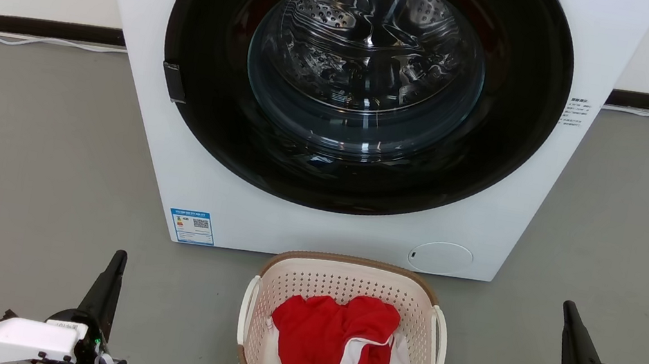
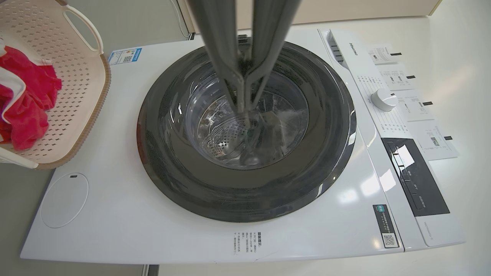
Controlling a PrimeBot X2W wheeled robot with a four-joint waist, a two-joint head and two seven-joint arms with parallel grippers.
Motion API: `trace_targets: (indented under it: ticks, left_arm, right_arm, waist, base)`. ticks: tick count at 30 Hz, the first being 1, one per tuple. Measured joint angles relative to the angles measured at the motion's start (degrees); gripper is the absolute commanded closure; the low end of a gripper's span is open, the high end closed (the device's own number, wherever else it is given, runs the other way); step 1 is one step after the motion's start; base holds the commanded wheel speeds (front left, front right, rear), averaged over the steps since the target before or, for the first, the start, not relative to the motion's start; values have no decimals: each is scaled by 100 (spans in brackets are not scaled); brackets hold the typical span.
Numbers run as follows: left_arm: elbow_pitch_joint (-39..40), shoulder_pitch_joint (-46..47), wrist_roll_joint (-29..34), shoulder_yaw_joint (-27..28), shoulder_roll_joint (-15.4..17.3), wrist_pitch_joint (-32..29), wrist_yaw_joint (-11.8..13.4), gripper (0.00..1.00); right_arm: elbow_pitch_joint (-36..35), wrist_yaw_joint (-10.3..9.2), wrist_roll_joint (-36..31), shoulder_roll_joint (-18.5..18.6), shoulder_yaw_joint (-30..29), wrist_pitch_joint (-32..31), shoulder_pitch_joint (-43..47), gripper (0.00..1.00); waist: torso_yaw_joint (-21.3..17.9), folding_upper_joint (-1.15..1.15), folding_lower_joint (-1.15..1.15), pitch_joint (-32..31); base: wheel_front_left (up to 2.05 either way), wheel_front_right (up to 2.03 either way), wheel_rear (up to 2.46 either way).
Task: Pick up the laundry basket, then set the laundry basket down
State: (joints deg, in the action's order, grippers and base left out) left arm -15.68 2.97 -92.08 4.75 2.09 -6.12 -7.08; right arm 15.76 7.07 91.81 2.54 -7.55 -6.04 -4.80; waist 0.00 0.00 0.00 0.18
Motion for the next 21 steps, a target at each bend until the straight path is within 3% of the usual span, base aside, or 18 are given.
trace_targets:
  ticks: [21]
  left_arm:
    - [0, 0, -8, 0, 0, 0, 0, 100]
  right_arm:
    - [0, 0, 0, 0, 0, 0, 0, 100]
  waist:
    - [0, 0, 0, 0]
  base:
    - [0, 0, 0]
